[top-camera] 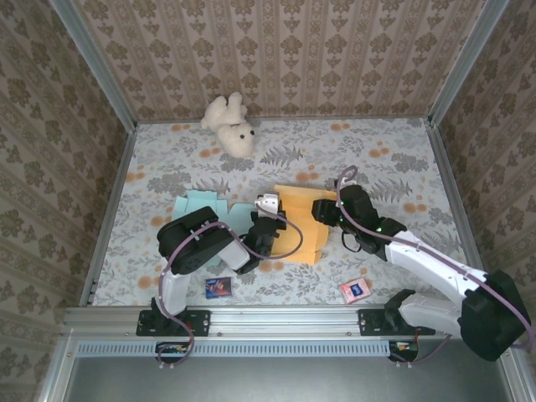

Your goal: Fold the paper box

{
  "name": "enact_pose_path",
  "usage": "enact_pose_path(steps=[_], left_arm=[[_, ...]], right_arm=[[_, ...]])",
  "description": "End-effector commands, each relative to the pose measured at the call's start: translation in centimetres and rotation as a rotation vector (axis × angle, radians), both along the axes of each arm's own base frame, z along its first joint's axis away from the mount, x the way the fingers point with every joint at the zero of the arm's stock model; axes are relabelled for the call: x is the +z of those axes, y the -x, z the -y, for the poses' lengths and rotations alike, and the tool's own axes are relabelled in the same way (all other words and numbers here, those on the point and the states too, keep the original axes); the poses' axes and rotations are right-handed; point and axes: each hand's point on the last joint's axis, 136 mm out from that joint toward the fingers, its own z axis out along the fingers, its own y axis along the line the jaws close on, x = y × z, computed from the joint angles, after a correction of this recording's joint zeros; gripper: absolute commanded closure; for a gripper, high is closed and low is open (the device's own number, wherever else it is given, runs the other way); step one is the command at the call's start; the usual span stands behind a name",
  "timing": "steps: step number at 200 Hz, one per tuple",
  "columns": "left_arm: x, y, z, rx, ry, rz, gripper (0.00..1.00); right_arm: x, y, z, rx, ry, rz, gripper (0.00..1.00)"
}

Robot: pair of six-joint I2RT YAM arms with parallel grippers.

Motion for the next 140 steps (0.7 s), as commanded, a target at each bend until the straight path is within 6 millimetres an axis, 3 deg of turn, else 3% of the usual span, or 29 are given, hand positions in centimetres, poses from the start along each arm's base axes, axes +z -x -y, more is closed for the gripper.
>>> enact_pose_path(steps=[1,32,92,140], left_arm=[[0.9,-0.2,0.3,0.029,0.065,0.013,1.0],[0.6,-0.2,0.5,0.027,0.061,0.011,1.0],[-0.1,-0.4,0.2,0.065,0.068,0.003,1.0],[0.3,0.2,0.8,0.067,0.07,0.012,1.0]], right_arm=[[2.4,-2.0,-0.6,-0.043,-0.039,0.079,0.45],[3.0,-2.3,-1.1,-0.031,-0.052,0.099,0.45],[5.4,-1.1,1.2,-0.094,-0.034,0.181,0.44],[3.9,-3.3,0.5,-0.098,0.057,0.145,0.43]])
